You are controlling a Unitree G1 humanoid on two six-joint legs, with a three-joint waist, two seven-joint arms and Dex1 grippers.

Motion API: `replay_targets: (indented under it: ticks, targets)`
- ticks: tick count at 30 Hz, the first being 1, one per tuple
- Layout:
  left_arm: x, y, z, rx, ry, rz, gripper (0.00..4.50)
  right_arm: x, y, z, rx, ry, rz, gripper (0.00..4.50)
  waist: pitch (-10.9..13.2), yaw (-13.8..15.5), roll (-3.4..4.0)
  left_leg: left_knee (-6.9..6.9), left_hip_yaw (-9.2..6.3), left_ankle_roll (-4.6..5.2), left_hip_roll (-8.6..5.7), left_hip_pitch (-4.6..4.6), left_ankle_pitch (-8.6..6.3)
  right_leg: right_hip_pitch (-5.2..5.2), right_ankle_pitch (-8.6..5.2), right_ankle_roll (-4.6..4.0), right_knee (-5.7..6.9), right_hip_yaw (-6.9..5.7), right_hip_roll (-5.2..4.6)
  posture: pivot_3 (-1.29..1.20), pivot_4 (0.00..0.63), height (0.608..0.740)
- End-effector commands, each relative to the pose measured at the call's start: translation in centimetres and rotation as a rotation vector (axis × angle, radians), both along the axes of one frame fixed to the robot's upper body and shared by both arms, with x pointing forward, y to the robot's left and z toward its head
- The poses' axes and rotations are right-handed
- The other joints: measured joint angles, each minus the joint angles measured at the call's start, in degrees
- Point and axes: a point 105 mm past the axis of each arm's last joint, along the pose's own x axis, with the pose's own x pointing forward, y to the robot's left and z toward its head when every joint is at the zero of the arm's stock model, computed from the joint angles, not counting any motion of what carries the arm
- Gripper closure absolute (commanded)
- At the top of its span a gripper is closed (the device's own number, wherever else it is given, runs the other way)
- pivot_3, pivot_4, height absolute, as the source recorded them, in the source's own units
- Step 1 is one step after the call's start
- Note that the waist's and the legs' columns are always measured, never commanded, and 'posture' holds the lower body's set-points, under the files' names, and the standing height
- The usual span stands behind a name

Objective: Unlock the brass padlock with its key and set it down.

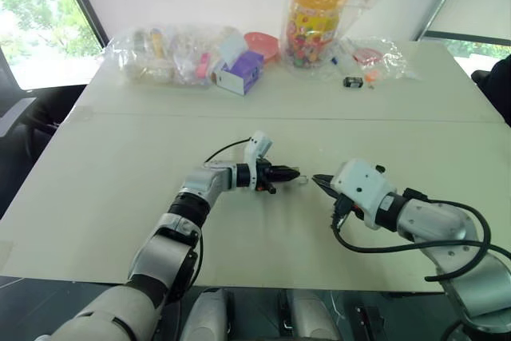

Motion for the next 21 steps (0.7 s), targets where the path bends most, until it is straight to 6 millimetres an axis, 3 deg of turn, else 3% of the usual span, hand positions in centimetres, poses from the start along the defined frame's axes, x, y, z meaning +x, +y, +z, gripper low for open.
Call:
replay_targets:
  ticks: [1, 7, 14, 21]
  targets:
    - [0.9, 1.1, 0.0, 0.034, -0.057, 0.035, 3.06, -0.4, 0.6, 1.4, 0.008, -0.065, 0.013, 4.5, 0.0, 0.0, 0.0, 0.0, 0.0, 0.0, 0.0, 0.0, 0.0, 0.0, 0.0, 0.0, 0.0, 0.0, 0.0, 0.0, 0.15, 0.735]
    - [1.1, 3.0, 0.7, 0.065, -0.154, 0.056, 0.07, -0.4, 0.7, 1.1, -0.002, -0.047, 0.028, 4.5, 0.0, -0.5, -0.01, 0.0, 0.0, 0.0, 0.04, 0.04, 0.0, 0.02, 0.0, 0.0, 0.03, 0.01, 0.01, 0.0, 0.15, 0.735]
    - [-1.1, 7.0, 3.2, 0.099, -0.35, 0.006, 0.07, 0.0, -0.5, 1.2, -0.033, -0.037, 0.025, 4.5, 0.0, -1.3, 0.01, -0.06, -0.02, 0.0, 0.17, 0.08, 0.0, 0.01, 0.0, -0.01, 0.06, 0.08, -0.01, 0.0, 0.15, 0.735]
    - [-3.0, 9.0, 5.4, 0.12, -0.436, -0.012, 0.07, 0.3, -1.1, 1.1, -0.053, -0.036, 0.029, 4.5, 0.0, -0.3, 0.0, -0.02, -0.01, 0.0, 0.08, 0.02, 0.0, 0.02, 0.0, 0.0, 0.02, 0.05, -0.1, 0.0, 0.15, 0.735]
